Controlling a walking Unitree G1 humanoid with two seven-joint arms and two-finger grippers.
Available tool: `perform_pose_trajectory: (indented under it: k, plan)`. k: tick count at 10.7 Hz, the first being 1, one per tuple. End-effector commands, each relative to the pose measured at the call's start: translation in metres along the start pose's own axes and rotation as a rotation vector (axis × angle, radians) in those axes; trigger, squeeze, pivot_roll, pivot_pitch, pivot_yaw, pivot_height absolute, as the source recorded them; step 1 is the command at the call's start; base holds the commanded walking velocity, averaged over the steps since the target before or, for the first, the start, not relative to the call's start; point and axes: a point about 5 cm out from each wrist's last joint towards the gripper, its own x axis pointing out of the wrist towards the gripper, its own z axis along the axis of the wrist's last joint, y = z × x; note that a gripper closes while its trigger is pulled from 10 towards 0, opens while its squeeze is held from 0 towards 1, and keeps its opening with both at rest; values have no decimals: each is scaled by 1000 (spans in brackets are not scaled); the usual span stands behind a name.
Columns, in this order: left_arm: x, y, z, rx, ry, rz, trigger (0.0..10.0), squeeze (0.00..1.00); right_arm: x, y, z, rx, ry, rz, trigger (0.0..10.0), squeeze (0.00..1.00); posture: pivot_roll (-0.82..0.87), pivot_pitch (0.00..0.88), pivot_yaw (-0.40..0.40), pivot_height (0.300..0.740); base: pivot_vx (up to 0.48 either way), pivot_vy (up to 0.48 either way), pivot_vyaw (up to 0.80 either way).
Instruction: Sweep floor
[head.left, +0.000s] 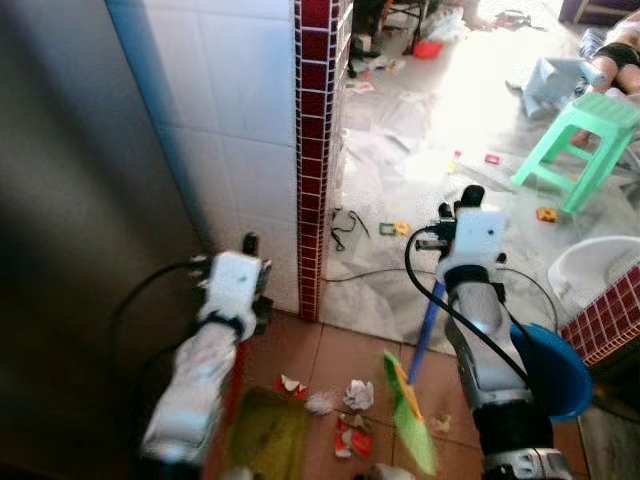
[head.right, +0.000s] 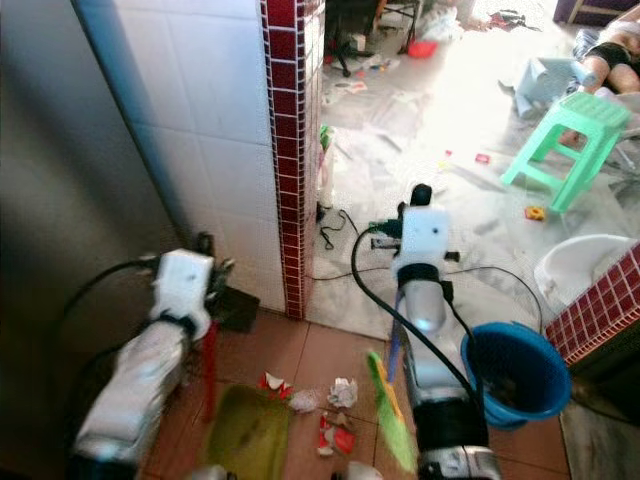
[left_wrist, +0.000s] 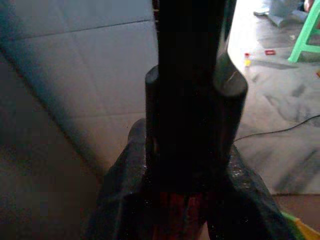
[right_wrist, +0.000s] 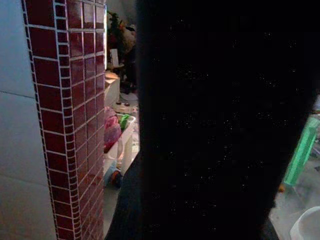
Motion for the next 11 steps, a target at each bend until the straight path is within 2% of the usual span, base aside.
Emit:
perform_pose_trajectory:
  k: [1,2,4,6,8,11]
  plan:
    - [6,4,9,33,-48,27,10000,0,5,2,7,10,-19,5,10000,0,-69,0,-4,740,0,0,0]
    - [12,3,8,17,-43,33,10000,0,7,3,7,21,-15,4,10000,0,-78,0,0,740,0,0,0]
    - [29,-10,0,-27,-4,12,10000,0,11,7,8,59,4,1,10000,0,-88,0,2,740,0,0,0]
    - [33,-16,-1,-59,15,4,10000,0,12,11,9,69,6,10,10000,0,-88,0,-1,740,0,0,0]
    - [38,-15,-5,-130,37,34,10000,0,14,13,7,76,17,13,10000,0,-90,0,-3,740,0,0,0]
    - [43,-12,-17,-298,99,124,10000,0,15,15,5,120,54,3,10000,0,-94,0,-1,740,0,0,0]
